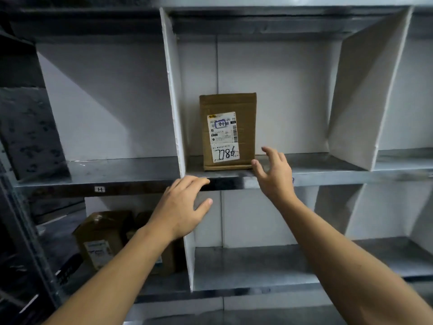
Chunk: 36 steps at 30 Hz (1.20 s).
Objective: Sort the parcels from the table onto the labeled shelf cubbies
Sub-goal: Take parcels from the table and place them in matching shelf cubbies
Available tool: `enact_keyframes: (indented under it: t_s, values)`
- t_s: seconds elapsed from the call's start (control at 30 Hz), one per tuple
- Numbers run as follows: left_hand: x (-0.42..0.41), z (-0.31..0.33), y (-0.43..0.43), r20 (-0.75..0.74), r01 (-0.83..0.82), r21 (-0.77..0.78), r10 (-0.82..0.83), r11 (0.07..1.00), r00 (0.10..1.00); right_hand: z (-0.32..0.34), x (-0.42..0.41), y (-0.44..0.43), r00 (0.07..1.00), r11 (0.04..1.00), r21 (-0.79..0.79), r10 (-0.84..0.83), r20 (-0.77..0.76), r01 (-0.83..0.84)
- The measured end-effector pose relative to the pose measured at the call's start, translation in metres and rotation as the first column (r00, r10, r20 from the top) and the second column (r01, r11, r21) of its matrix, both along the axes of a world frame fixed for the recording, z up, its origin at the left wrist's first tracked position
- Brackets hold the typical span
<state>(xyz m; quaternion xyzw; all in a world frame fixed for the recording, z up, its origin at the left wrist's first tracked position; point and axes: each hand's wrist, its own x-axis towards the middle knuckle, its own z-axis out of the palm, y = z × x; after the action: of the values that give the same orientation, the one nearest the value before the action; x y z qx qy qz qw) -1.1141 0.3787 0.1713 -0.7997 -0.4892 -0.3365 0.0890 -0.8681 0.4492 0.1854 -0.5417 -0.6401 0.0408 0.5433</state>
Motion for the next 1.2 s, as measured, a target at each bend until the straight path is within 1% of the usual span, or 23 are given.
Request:
enact_keyframes:
  t_s: [0.07, 0.13, 0.17, 0.23, 0.37, 0.5, 0.63, 0.77, 0.87, 1.0, 1.1, 1.2]
  values:
    - [0.013, -0.011, 0.0, -0.004, 0.05, -0.012, -0.05, 0.999, 0.999, -0.022, 0.011, -0.023, 0.987, 0.994, 0.101, -0.048, 0.153, 0.033]
    - [0.031, -0.023, 0.001, -0.014, 0.094, -0.023, -0.094, 0.995, 0.995, -0.044, 0.026, -0.045, 0.939, 0.981, 0.179, -0.129, 0.319, 0.075]
    - [0.042, -0.03, 0.0, -0.022, 0.113, -0.027, -0.113, 0.993, 0.993, -0.054, 0.035, -0.055, 0.903, 0.98, 0.175, -0.16, 0.399, 0.097]
    - [0.068, -0.042, -0.003, -0.053, 0.148, -0.024, -0.149, 0.989, 0.987, -0.072, 0.056, -0.076, 0.826, 0.979, 0.104, -0.205, 0.526, 0.176]
    - [0.129, -0.067, -0.006, -0.139, 0.234, -0.02, -0.235, 0.972, 0.962, -0.101, 0.107, -0.121, 0.693, 0.925, -0.035, -0.259, 0.673, 0.379]
    - [0.204, -0.086, -0.013, -0.181, 0.35, -0.078, -0.359, 0.933, 0.916, -0.125, 0.174, -0.174, 0.609, 0.829, -0.104, -0.313, 0.729, 0.55]
    - [0.295, -0.105, -0.033, -0.217, 0.486, -0.129, -0.503, 0.864, 0.837, -0.141, 0.25, -0.234, 0.522, 0.697, -0.141, -0.371, 0.768, 0.703]
    - [0.4, -0.12, -0.064, -0.22, 0.585, -0.164, -0.608, 0.794, 0.763, -0.149, 0.327, -0.297, 0.444, 0.557, -0.174, -0.397, 0.803, 0.812]
    - [0.484, -0.128, -0.095, -0.213, 0.659, -0.183, -0.684, 0.729, 0.698, -0.152, 0.391, -0.346, 0.404, 0.451, -0.211, -0.392, 0.827, 0.867]
    - [0.593, -0.139, -0.143, -0.207, 0.732, -0.191, -0.756, 0.653, 0.621, -0.159, 0.475, -0.414, 0.357, 0.333, -0.226, -0.409, 0.84, 0.915]
    - [0.66, -0.148, -0.178, -0.188, 0.776, -0.203, -0.802, 0.597, 0.568, -0.165, 0.525, -0.46, 0.342, 0.252, -0.253, -0.429, 0.836, 0.934]
    - [0.713, -0.156, -0.206, -0.199, 0.799, -0.22, -0.828, 0.56, 0.525, -0.168, 0.563, -0.498, 0.333, 0.182, -0.28, -0.456, 0.825, 0.943]
